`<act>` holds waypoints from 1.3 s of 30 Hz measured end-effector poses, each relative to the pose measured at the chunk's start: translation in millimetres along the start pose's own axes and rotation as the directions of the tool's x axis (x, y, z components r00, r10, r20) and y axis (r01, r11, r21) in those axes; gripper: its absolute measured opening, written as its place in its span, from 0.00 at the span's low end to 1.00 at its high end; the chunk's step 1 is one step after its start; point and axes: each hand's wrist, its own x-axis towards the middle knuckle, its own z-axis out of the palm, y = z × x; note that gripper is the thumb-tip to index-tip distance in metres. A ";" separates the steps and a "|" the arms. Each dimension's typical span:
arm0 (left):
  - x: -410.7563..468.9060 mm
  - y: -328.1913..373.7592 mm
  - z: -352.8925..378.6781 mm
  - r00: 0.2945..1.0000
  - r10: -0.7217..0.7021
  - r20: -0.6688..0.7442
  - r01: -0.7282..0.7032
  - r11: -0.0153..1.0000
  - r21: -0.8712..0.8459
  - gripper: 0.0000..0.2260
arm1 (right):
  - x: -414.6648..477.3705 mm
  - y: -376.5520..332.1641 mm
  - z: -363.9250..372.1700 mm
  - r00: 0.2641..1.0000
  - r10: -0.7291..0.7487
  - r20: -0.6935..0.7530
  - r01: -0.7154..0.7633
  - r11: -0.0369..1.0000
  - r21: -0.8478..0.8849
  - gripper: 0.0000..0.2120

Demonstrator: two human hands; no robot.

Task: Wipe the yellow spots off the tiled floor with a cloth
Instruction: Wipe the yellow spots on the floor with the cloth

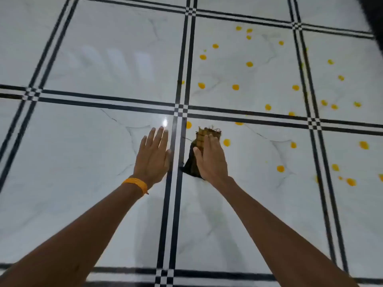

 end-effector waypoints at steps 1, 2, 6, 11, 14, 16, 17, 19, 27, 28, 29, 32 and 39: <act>5.1 -9.2 17.5 1.000 -0.010 0.005 0.010 1.000 0.009 0.26 | 9.1 3.7 16.6 1.000 -0.013 -0.019 0.013 1.000 0.000 0.28; 13.5 -21.4 33.8 0.999 -0.033 0.007 0.033 0.999 0.024 0.26 | 20.6 7.6 34.5 1.000 -0.005 -0.030 0.005 1.000 -0.010 0.29; 59.8 -69.0 101.0 0.996 -0.091 0.017 0.090 0.994 0.064 0.28 | 68.0 32.3 108.0 0.994 0.014 -0.106 -0.025 0.994 -0.108 0.31; 83.1 -81.2 152.9 0.994 -0.089 -0.061 0.096 0.988 0.121 0.31 | 69.7 70.1 139.1 0.964 -0.058 -0.261 0.008 0.982 -0.189 0.29; 90.3 -84.0 164.5 0.992 -0.082 -0.095 0.092 0.990 0.106 0.31 | 88.6 95.8 134.0 0.955 -0.073 -0.288 0.001 0.970 -0.243 0.30; 94.3 -85.9 163.1 0.993 -0.075 -0.087 0.084 0.992 0.097 0.31 | 122.8 97.7 122.8 0.949 -0.016 -0.314 -0.061 0.970 -0.234 0.32; 94.3 -88.2 163.3 0.993 -0.073 -0.096 0.082 0.992 0.094 0.31 | 144.4 89.5 120.6 0.949 -0.001 -0.316 -0.074 0.971 -0.226 0.33; 95.0 -92.9 162.9 0.993 -0.066 -0.093 0.075 0.993 0.089 0.32 | 169.0 57.2 125.0 0.964 -0.063 -0.259 -0.001 0.971 -0.241 0.35; 105.7 -94.8 155.0 0.991 -0.032 -0.132 0.040 0.997 0.059 0.32 | 119.4 145.3 93.3 0.965 -0.130 -0.227 0.049 0.942 -0.332 0.34; 109.1 -98.3 157.2 0.991 -0.023 -0.135 0.032 0.998 0.062 0.32 | 145.5 148.3 84.0 0.965 -0.042 -0.257 -0.042 0.948 -0.314 0.35; 111.1 -101.7 159.2 0.991 -0.015 -0.136 0.025 0.997 0.073 0.33 | 172.7 142.3 78.7 0.954 0.022 -0.299 -0.111 0.953 -0.283 0.36; 107.9 -109.5 165.4 0.992 -0.009 -0.127 0.021 0.996 0.091 0.33 | 193.6 88.8 99.9 0.955 -0.046 -0.294 -0.048 0.951 -0.307 0.35; 112.9 -99.5 164.2 0.991 -0.003 -0.130 0.017 0.994 0.105 0.32 | 110.6 160.1 80.3 0.962 -0.166 -0.216 0.090 0.942 -0.323 0.34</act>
